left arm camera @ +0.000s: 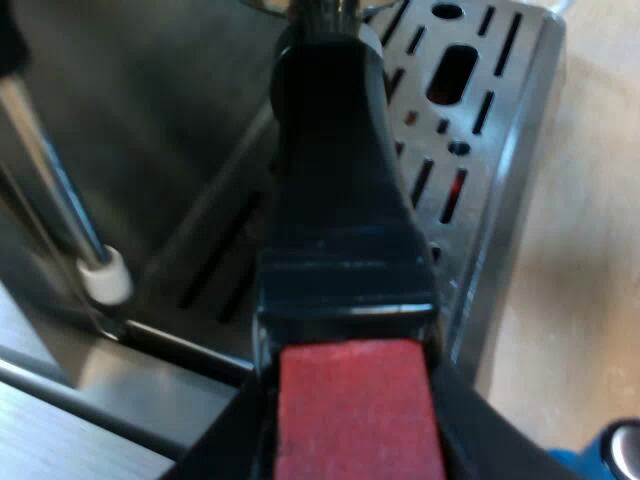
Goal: Put the handle in the coffee machine
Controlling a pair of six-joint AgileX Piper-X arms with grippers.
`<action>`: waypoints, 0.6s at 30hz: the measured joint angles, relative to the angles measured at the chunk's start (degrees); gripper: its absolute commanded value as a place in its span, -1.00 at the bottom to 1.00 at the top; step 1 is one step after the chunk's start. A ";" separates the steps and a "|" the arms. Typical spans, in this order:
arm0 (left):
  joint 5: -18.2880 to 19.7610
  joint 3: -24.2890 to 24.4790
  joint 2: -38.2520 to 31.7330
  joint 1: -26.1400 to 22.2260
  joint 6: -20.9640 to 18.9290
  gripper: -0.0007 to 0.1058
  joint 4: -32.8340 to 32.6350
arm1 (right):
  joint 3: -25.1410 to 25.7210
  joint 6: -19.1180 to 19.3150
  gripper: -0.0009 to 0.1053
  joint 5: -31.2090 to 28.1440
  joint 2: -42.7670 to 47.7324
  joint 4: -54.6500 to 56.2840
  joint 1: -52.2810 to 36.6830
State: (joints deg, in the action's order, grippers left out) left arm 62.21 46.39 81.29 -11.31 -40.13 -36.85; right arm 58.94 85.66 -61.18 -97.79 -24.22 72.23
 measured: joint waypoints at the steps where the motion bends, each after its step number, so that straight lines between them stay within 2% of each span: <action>1: -0.01 0.46 0.06 0.00 -0.32 -0.98 0.00 | 0.00 0.00 0.48 0.00 0.00 0.00 0.00; 7: -0.96 1.18 0.14 0.26 -0.07 -0.98 -0.42 | 0.00 0.00 0.48 0.00 0.00 0.00 0.00; 12: -1.32 1.60 0.14 1.28 2.22 -0.98 -2.91 | 0.00 0.00 0.48 0.00 0.00 0.00 0.00; 18: -1.32 1.97 0.14 1.32 1.73 -0.98 -3.33 | 0.00 0.00 0.48 0.00 0.00 0.00 0.00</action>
State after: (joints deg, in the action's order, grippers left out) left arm 60.89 48.36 81.43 -9.99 -38.40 -40.19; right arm 58.94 85.66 -61.18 -97.79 -24.22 72.23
